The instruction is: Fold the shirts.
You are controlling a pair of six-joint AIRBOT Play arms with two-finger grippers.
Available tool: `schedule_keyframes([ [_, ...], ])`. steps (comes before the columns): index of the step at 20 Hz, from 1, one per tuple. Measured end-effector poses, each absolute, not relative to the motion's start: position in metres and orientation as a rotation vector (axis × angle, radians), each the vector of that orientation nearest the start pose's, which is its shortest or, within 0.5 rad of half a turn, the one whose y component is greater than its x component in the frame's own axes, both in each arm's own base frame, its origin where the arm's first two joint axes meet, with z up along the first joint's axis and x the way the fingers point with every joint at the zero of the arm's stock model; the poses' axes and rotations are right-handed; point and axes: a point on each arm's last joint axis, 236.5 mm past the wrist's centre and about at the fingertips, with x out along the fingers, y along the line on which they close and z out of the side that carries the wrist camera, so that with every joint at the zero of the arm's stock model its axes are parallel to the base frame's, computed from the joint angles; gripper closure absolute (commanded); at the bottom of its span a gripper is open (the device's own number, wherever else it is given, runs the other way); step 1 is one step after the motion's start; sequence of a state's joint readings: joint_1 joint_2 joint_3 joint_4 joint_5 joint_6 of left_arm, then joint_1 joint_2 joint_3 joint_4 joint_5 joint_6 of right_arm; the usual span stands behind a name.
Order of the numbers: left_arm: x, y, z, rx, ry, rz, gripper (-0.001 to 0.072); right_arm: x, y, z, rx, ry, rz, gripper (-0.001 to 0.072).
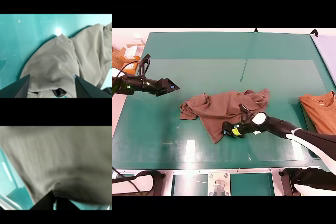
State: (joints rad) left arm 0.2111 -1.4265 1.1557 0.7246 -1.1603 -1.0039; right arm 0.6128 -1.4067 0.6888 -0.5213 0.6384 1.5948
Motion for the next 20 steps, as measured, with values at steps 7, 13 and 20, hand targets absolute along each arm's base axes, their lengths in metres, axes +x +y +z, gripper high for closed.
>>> schedule_keyframes([
  [7,0.418,-0.075,0.018,-0.442,1.098,-0.561,0.0091,0.248,0.23,-0.068,0.518,1.574,0.362,0.07],
  [13,0.4,-0.097,0.004,-0.432,1.161,-0.61,0.0091,0.255,0.048,-0.045,0.467,1.534,-0.083,0.07],
  [20,0.359,-0.188,-0.048,-0.377,1.272,-0.731,0.0092,0.254,0.0,-0.044,0.478,1.503,-0.177,0.07],
])
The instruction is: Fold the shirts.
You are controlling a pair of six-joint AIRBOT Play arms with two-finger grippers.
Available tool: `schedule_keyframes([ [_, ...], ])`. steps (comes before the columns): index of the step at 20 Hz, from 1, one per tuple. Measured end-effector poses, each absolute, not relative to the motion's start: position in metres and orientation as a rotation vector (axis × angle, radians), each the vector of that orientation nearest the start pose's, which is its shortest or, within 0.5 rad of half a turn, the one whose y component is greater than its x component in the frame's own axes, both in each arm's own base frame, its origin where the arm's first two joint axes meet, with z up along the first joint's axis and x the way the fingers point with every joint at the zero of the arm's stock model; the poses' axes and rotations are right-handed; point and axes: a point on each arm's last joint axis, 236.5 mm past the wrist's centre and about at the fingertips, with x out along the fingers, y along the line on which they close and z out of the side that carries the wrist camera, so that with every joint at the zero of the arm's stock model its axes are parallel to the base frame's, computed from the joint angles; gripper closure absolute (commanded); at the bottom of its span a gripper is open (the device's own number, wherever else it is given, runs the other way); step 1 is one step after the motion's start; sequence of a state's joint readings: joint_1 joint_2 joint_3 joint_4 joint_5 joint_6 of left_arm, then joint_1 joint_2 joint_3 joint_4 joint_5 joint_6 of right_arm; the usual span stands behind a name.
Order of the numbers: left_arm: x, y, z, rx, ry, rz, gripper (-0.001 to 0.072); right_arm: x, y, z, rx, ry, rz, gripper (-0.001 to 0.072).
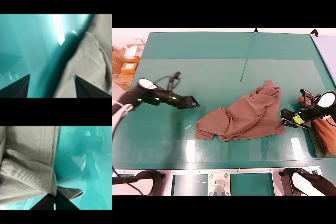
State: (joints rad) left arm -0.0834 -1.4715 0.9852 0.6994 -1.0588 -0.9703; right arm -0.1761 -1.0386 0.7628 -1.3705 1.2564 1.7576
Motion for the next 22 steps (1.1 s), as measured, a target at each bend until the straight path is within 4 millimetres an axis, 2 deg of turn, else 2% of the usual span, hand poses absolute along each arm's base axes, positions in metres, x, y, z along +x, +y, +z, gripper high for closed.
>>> schedule_keyframes([
  [2,0.34,-0.216,-0.057,-0.37,1.321,-0.806,0.0104,0.255,-0.003,-0.044,0.474,1.497,-0.18,0.07],
  [3,0.328,-0.226,-0.062,-0.362,1.354,-0.845,0.0322,0.256,-0.004,-0.044,0.474,1.493,-0.18,0.07],
  [4,0.319,-0.234,-0.064,-0.356,1.379,-0.878,0.0577,0.257,-0.005,-0.044,0.472,1.488,-0.178,0.07],
  [5,0.312,-0.239,-0.065,-0.35,1.397,-0.903,0.0679,0.257,-0.005,-0.044,0.471,1.486,-0.177,0.0701],
  [9,0.295,-0.238,-0.072,-0.257,1.458,-0.955,0.0681,0.26,-0.003,-0.043,0.478,1.475,-0.164,0.0702],
  [11,0.299,-0.237,-0.059,-0.202,1.445,-0.982,0.0681,0.266,0.004,-0.037,0.498,1.458,-0.131,0.0702],
  [14,0.321,-0.238,-0.015,-0.116,1.345,-1.008,0.0682,0.286,0.017,-0.009,0.535,1.389,-0.053,0.0702],
  [17,0.345,-0.234,0.039,-0.077,1.223,-1.001,0.0683,0.312,0.028,0.038,0.548,1.283,0.033,0.0702],
  [18,0.356,-0.229,0.063,-0.089,1.164,-0.988,0.0683,0.321,0.032,0.059,0.548,1.237,0.066,0.0702],
  [20,0.374,-0.215,0.121,-0.135,1.024,-0.96,0.0683,0.338,0.039,0.115,0.545,1.116,0.144,0.0702],
  [21,0.385,-0.201,0.159,-0.162,0.925,-0.924,0.0683,0.346,0.042,0.15,0.541,1.034,0.182,0.0702],
  [22,0.394,-0.184,0.199,-0.187,0.823,-0.875,0.0683,0.352,0.044,0.193,0.531,0.933,0.222,0.0702],
])
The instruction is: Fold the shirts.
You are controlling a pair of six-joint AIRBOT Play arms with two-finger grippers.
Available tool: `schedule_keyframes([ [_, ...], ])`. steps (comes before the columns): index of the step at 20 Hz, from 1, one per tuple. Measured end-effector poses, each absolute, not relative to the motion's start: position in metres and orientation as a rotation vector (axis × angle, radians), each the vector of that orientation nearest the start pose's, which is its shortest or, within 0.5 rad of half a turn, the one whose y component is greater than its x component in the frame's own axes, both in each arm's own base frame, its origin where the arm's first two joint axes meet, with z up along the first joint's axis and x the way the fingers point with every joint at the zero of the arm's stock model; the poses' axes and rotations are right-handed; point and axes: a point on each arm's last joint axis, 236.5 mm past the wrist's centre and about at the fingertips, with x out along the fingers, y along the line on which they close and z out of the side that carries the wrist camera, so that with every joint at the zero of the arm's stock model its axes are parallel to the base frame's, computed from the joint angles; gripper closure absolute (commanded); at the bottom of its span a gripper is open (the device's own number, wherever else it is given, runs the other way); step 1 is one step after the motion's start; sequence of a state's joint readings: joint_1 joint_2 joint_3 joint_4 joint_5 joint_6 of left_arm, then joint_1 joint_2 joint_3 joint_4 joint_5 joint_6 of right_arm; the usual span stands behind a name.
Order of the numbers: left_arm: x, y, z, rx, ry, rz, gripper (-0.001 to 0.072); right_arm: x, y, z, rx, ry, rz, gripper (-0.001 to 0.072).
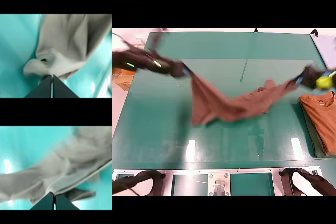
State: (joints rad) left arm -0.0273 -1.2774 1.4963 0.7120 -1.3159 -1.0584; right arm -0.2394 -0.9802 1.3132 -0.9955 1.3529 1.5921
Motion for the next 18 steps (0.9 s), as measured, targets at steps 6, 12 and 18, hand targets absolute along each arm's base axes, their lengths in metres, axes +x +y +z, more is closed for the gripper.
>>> schedule_keyframes([
  [6,0.354,-0.087,0.426,-0.191,0.249,-0.525,0.0682,0.307,0.049,0.433,0.33,0.322,0.316,0.0702],
  [12,0.268,-0.066,0.533,-0.135,-0.087,-0.347,0.0682,0.245,0.072,0.522,0.203,0.013,0.349,0.07],
  [18,0.343,-0.04,0.445,-0.247,0.158,-0.304,0.0681,0.324,0.072,0.405,0.395,0.271,0.439,0.07],
])
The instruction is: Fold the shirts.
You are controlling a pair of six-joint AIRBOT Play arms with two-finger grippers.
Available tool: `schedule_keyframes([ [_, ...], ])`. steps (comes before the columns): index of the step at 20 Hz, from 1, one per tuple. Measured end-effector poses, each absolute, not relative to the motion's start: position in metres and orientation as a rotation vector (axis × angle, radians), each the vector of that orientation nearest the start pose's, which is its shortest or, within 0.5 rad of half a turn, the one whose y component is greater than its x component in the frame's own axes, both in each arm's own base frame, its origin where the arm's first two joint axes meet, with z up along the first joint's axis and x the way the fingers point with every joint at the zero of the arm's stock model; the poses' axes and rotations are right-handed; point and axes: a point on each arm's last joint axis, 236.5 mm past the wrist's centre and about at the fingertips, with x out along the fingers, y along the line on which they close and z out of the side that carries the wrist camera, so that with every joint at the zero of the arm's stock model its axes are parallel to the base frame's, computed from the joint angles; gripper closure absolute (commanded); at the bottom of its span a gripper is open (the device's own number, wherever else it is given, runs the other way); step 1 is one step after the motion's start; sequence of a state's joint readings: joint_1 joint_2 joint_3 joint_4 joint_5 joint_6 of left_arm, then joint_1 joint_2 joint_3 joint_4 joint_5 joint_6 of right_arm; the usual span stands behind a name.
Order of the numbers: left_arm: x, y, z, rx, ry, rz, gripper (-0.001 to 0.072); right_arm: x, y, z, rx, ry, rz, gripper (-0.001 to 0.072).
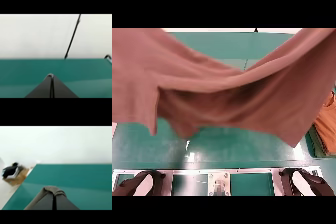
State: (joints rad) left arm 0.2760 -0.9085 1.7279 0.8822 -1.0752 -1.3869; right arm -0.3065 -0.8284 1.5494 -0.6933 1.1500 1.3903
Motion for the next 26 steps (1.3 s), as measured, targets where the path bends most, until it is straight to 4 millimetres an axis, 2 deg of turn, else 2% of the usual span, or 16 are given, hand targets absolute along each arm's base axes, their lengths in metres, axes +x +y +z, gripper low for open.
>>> schedule_keyframes([
  [1,0.368,-0.037,0.411,-0.281,0.233,-0.303,0.0681,0.346,0.069,0.367,0.447,0.336,0.433,0.07],
  [3,0.421,-0.039,0.331,-0.326,0.386,-0.314,0.068,0.387,0.065,0.286,0.541,0.468,0.402,0.07],
  [5,0.473,-0.054,0.241,-0.343,0.53,-0.332,0.068,0.421,0.065,0.204,0.615,0.593,0.355,0.0699],
  [7,0.512,-0.078,0.165,-0.348,0.633,-0.359,0.0679,0.448,0.062,0.131,0.663,0.701,0.295,0.0699],
  [9,0.536,-0.096,0.101,-0.352,0.726,-0.38,0.0677,0.467,0.058,0.073,0.696,0.787,0.241,0.0697],
  [10,0.544,-0.101,0.081,-0.358,0.757,-0.388,0.0476,0.472,0.056,0.05,0.707,0.827,0.222,0.0623],
  [11,0.548,-0.102,0.065,-0.364,0.786,-0.395,0.0179,0.476,0.054,0.034,0.712,0.852,0.211,0.0458],
  [12,0.549,-0.1,0.056,-0.37,0.814,-0.404,0.0143,0.478,0.049,0.024,0.714,0.873,0.202,0.0405],
  [15,0.547,-0.069,0.059,-0.39,0.869,-0.426,0.0143,0.477,0.024,0.013,0.714,0.924,0.189,0.0411],
  [16,0.539,-0.057,0.059,-0.4,0.904,-0.437,0.0143,0.471,0.015,0.012,0.715,0.95,0.191,0.0434],
  [18,0.52,-0.025,0.056,-0.43,0.977,-0.441,0.0144,0.454,-0.003,0.009,0.718,1.009,0.193,0.0434],
  [22,0.465,0.023,0.017,-0.538,1.168,-0.424,0.0144,0.398,-0.024,-0.001,0.752,1.129,0.173,0.0463],
  [24,0.441,0.032,-0.01,-0.594,1.244,-0.409,0.0144,0.37,-0.03,-0.006,0.782,1.161,0.146,0.0463],
  [26,0.419,0.032,-0.038,-0.643,1.307,-0.397,0.0144,0.344,-0.033,-0.01,0.818,1.176,0.11,0.0463],
])
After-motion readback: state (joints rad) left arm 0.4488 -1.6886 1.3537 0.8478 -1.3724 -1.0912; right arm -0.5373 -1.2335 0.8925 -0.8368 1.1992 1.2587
